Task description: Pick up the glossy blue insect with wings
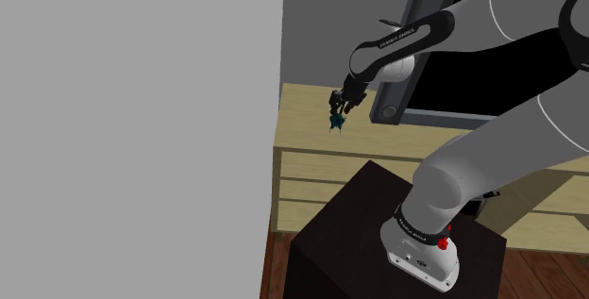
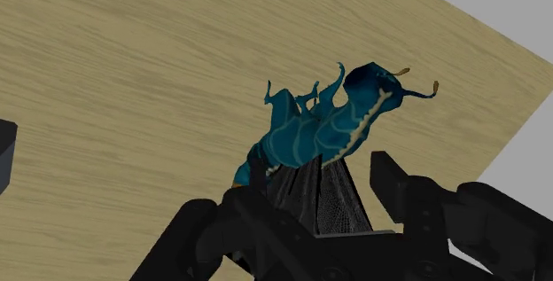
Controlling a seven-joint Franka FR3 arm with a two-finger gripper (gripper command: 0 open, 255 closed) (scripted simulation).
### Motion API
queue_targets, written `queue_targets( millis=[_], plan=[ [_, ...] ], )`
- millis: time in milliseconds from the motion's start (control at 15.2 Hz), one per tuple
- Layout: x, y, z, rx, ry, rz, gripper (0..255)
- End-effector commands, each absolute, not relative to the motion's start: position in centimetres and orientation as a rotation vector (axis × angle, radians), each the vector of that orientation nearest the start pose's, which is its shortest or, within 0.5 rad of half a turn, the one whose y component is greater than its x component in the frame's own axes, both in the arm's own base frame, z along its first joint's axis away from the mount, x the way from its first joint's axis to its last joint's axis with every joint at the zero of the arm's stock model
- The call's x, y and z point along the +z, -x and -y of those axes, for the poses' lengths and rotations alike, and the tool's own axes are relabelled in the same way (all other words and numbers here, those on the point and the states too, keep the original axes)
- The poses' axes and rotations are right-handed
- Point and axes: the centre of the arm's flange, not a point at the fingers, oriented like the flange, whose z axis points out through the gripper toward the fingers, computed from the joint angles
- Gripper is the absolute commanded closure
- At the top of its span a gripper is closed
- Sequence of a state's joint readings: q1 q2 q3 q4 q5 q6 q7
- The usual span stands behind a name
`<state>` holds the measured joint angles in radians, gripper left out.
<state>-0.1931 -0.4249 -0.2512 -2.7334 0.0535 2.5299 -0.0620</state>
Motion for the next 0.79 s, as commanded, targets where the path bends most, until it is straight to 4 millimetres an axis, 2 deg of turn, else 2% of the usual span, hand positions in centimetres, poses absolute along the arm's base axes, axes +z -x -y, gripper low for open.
queue_targets(
  millis=[0,528,726],
  plan=[
    [36.7,-35.8,16.6,-0.358,2.973,-0.622,255],
    [36.7,-35.8,16.5,-0.358,2.973,-0.622,255],
    [38.3,-35.8,16.5,-0.358,2.973,-0.622,255]
  ],
)
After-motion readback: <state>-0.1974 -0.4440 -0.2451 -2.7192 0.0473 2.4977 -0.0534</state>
